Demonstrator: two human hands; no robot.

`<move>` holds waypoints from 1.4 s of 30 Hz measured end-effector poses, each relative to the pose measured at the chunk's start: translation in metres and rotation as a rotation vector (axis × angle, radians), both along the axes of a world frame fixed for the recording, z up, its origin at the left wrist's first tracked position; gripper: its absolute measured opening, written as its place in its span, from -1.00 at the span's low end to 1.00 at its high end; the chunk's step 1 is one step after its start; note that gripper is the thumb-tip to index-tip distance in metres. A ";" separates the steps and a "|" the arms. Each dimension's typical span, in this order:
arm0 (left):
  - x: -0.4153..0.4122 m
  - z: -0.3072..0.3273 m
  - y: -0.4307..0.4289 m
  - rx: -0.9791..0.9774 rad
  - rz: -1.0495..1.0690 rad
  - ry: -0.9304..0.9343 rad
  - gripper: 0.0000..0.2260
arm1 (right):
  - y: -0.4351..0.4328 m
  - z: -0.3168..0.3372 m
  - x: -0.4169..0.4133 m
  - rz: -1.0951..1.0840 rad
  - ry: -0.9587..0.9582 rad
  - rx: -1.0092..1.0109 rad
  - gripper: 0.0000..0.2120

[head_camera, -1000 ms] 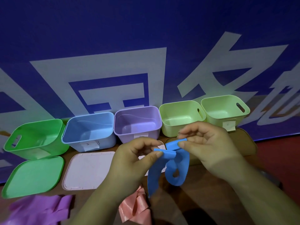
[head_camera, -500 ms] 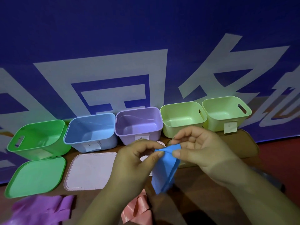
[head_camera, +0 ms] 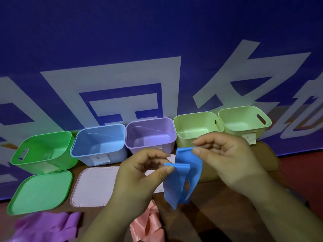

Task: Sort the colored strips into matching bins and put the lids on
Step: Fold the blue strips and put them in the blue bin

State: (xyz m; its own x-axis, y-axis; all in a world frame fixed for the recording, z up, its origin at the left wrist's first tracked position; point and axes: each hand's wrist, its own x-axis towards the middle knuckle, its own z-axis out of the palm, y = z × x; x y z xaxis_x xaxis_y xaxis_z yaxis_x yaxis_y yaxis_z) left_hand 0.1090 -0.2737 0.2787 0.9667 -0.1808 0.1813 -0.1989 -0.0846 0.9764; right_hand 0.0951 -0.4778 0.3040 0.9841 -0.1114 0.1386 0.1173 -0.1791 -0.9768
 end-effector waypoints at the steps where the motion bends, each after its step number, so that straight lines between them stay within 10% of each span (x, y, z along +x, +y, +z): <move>1: -0.001 0.002 0.001 0.002 -0.015 -0.031 -0.74 | 0.001 0.000 0.001 0.004 0.015 0.029 -0.74; 27: -0.005 0.021 -0.007 0.044 0.086 -0.191 -0.83 | 0.019 0.016 -0.009 0.207 0.178 0.475 -0.84; 42: -0.002 0.024 -0.005 0.147 0.103 -0.162 -0.81 | 0.014 -0.012 -0.010 0.168 0.086 0.260 -0.61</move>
